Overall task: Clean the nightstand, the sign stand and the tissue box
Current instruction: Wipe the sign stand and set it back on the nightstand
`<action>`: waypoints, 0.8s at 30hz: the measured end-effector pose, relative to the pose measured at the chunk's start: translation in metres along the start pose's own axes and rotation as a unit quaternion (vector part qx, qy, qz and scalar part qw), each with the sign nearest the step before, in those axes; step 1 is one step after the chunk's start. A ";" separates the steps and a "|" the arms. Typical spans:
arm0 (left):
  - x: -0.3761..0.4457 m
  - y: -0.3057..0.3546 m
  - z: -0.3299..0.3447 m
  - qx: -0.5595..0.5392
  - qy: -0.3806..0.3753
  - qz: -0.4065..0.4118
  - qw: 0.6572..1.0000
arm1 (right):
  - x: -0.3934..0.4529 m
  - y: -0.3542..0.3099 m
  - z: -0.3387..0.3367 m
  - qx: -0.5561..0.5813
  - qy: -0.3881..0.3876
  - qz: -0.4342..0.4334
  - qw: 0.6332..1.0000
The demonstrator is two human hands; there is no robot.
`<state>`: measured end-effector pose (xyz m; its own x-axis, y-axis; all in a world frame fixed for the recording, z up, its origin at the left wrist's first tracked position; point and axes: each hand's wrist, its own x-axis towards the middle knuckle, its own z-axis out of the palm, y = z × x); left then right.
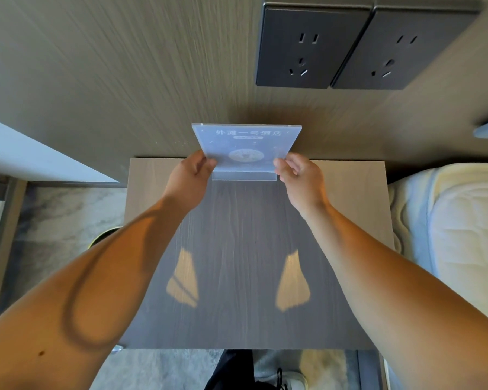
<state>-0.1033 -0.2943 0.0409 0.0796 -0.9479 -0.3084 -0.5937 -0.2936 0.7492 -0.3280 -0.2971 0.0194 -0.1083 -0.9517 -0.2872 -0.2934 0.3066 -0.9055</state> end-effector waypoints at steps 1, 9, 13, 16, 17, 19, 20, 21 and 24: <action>-0.001 0.001 -0.001 -0.005 -0.008 -0.001 1.000 | -0.001 0.000 -0.001 -0.008 -0.002 -0.001 1.000; -0.025 -0.007 0.004 0.069 0.005 -0.100 0.993 | -0.036 -0.003 -0.025 -0.141 0.016 0.021 0.990; -0.064 0.006 0.019 0.155 -0.014 -0.091 0.984 | -0.084 0.002 -0.056 -0.285 0.028 -0.038 0.957; -0.095 0.035 0.039 0.233 -0.085 -0.008 0.969 | -0.126 0.008 -0.087 -0.358 0.070 -0.087 0.927; -0.104 0.047 0.048 0.266 -0.105 0.029 0.958 | -0.141 0.009 -0.099 -0.376 0.082 -0.089 0.919; -0.122 0.072 0.069 0.337 -0.135 0.111 0.925 | -0.169 0.013 -0.126 -0.406 0.097 -0.083 0.905; -0.131 0.084 0.081 0.367 -0.147 0.154 0.906 | -0.184 0.016 -0.139 -0.420 0.104 -0.075 0.899; -0.140 0.096 0.093 0.389 -0.159 0.194 0.886 | -0.199 0.018 -0.153 -0.432 0.110 -0.062 0.893; -0.169 0.128 0.132 0.430 -0.202 0.303 0.826 | -0.243 0.035 -0.188 -0.450 0.140 -0.008 0.882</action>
<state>-0.2982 -0.1551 0.1120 -0.6113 -0.7191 -0.3303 -0.7898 0.5808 0.1972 -0.4908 -0.0525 0.1165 -0.2914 -0.9537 -0.0739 -0.9186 0.3006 -0.2566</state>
